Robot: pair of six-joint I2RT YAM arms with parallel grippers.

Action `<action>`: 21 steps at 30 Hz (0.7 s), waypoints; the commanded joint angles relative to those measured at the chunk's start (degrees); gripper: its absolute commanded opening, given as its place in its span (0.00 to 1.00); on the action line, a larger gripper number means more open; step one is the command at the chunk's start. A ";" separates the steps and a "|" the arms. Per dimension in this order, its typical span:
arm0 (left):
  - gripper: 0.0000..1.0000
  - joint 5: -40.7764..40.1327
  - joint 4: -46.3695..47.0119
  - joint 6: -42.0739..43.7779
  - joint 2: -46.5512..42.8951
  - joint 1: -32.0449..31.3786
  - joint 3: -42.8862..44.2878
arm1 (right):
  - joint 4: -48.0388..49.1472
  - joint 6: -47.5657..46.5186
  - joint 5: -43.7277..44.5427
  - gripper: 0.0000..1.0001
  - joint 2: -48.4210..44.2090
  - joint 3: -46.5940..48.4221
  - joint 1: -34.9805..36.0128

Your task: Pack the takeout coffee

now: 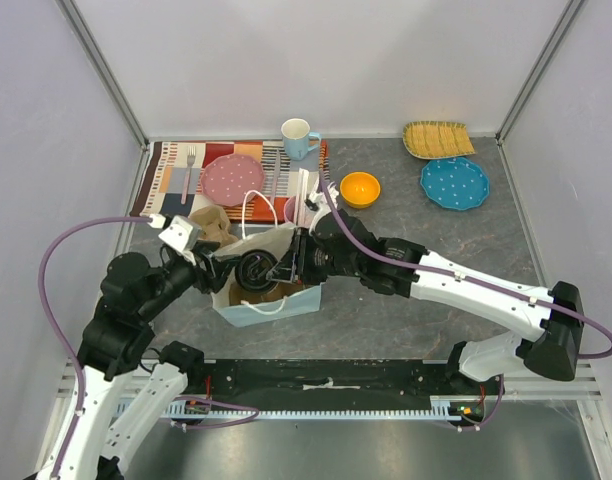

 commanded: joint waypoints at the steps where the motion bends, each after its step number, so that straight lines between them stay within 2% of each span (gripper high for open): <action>1: 0.61 0.86 -0.08 -0.74 1.68 0.06 4.38 | 0.75 3.16 2.91 0.00 -2.49 -0.49 -0.91; 4: 0.62 2.88 -0.61 -0.92 3.35 0.06 6.66 | 0.75 3.95 2.56 0.00 -2.23 -0.23 -1.70; 7: 0.58 6.74 -1.48 -0.39 5.28 -0.03 9.82 | 0.84 4.21 1.60 0.00 -1.97 0.56 -2.32; 10: 0.51 14.99 -3.94 1.37 8.71 0.05 14.99 | 0.93 4.12 1.24 0.00 -1.88 1.62 -2.32; 15: 0.51 25.28 -15.36 7.94 18.29 -0.03 19.23 | 1.98 2.29 -1.03 0.00 -1.79 3.02 -2.49; 21: 0.56 31.17 -19.41 19.11 21.11 0.06 23.09 | 0.06 -6.67 -7.63 0.00 1.19 6.27 -2.84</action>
